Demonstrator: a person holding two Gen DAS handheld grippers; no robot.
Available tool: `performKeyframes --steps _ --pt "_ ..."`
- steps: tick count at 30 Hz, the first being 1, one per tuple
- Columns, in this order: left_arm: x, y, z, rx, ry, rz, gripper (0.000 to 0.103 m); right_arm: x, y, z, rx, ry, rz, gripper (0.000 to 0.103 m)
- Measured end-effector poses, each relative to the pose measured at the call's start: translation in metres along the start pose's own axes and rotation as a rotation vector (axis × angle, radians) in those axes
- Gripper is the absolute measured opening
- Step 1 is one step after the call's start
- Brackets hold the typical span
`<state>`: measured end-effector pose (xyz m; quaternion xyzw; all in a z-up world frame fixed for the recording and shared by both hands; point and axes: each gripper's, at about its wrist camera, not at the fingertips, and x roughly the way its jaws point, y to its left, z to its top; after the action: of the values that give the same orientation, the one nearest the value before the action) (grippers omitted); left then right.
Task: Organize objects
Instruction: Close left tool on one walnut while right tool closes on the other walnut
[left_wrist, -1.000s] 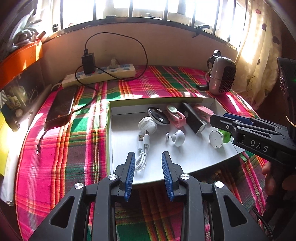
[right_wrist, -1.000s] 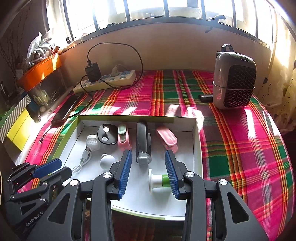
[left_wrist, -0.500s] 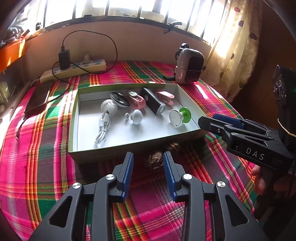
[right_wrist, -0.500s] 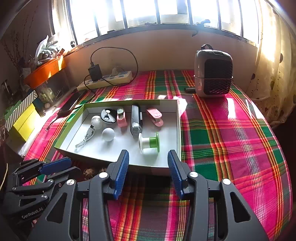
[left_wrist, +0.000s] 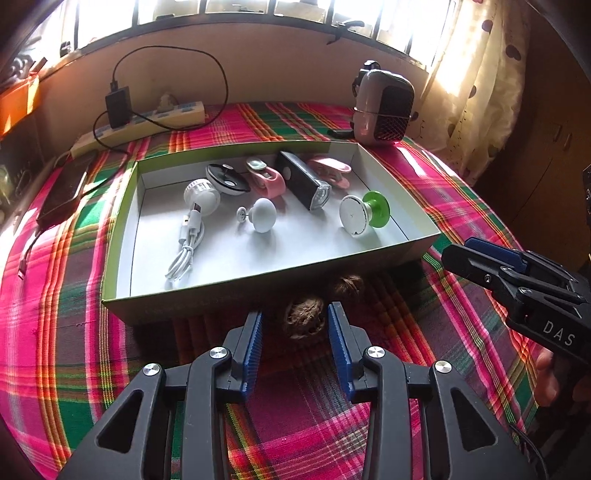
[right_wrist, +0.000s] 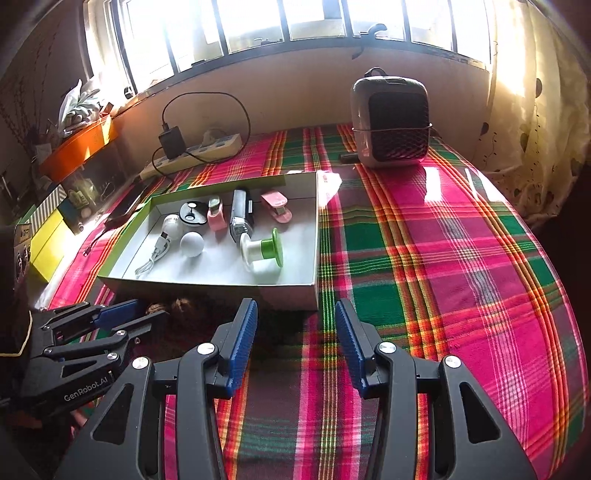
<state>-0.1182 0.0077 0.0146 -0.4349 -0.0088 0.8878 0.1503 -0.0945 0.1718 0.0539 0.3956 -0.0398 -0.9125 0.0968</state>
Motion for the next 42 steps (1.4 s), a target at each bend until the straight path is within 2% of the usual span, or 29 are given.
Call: performKeyframes --steps 12,16,24,42 --pt "0.008 0.002 0.001 -0.028 0.012 0.008 0.033 0.009 0.004 -0.006 -0.022 0.034 0.009 0.045" --pt "0.007 0.002 0.001 -0.031 0.011 0.016 0.027 0.011 0.008 -0.009 -0.03 0.044 0.013 0.045" --pt "0.0 0.011 -0.005 -0.052 -0.001 0.03 0.027 0.012 0.019 -0.012 -0.055 0.057 0.021 0.045" --pt "-0.02 0.044 -0.026 -0.115 -0.024 0.076 0.027 0.02 0.073 -0.023 -0.168 0.088 0.168 0.045"
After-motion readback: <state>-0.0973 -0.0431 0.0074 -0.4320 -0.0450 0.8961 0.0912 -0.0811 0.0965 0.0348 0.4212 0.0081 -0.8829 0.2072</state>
